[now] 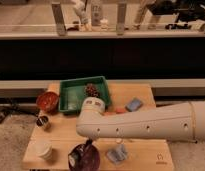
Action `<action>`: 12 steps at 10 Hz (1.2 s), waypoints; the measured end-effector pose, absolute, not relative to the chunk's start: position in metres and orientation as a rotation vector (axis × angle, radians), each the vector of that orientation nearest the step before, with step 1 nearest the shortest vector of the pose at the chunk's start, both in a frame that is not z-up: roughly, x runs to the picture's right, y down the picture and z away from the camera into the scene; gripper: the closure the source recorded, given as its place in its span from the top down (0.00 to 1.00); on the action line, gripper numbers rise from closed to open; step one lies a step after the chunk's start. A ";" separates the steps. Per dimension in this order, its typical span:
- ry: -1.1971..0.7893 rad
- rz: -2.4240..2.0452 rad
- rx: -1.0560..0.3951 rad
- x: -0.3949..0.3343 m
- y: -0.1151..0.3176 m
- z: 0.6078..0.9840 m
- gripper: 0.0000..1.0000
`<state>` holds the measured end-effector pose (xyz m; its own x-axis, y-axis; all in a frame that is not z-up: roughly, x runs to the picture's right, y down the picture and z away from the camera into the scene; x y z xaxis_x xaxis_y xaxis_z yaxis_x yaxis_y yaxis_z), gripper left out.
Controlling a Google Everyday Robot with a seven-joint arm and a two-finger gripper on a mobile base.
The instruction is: Wipe purple bowl with brush
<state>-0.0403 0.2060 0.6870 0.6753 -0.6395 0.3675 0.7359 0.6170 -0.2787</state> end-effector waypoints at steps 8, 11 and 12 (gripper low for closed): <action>-0.184 -0.753 -0.488 -0.006 0.227 0.669 0.00; -0.155 -0.735 -0.495 0.010 0.227 0.667 0.00; -0.146 -0.734 -0.496 0.013 0.226 0.666 0.00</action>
